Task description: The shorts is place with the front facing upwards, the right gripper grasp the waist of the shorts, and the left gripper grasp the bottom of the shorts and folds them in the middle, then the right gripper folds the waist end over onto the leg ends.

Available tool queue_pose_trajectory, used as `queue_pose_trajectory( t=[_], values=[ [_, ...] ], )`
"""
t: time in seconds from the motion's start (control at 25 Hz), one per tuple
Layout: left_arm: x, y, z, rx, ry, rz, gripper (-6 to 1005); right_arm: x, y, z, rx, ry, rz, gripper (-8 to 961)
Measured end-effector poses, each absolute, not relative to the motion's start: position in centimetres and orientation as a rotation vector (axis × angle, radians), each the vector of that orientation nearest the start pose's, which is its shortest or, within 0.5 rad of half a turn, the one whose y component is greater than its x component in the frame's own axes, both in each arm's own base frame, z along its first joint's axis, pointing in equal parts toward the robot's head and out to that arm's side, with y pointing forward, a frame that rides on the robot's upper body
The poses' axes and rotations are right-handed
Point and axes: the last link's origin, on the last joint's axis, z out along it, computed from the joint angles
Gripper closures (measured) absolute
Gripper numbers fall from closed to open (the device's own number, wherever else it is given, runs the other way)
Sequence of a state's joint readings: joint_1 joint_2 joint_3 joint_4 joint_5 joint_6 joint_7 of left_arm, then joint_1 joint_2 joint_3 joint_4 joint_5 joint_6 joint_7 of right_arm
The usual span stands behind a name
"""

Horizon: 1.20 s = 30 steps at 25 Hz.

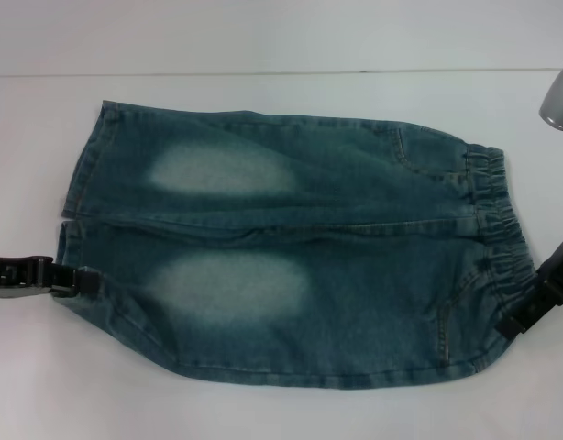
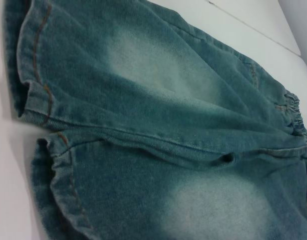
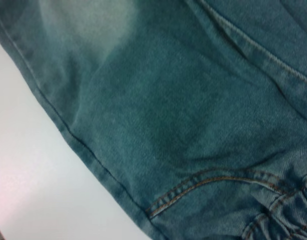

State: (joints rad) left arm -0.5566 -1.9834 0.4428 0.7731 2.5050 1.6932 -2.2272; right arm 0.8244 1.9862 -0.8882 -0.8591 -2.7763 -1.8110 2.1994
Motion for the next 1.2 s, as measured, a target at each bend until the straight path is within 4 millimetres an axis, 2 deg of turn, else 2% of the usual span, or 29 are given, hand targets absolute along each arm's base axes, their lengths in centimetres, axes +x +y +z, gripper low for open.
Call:
queue_pose_trajectory(
  t=[0.64, 0.96, 1.2],
  values=[
    [-31.88, 32.14, 6.38, -2.329, -1.775, -0.315, 971, 23.88, 35.59, 4.88, -2.81, 1.173, -0.666, 15],
    [-31.69, 32.3, 6.46, -2.331, -1.77, -0.33, 971, 24.08, 35.53, 4.82, -2.806, 1.174, -0.665, 405],
    [-31.48, 32.51, 6.47, -2.335, -1.762, -0.338, 972, 24.14, 35.51, 4.85, -2.816, 1.168, -0.633, 650]
  ],
)
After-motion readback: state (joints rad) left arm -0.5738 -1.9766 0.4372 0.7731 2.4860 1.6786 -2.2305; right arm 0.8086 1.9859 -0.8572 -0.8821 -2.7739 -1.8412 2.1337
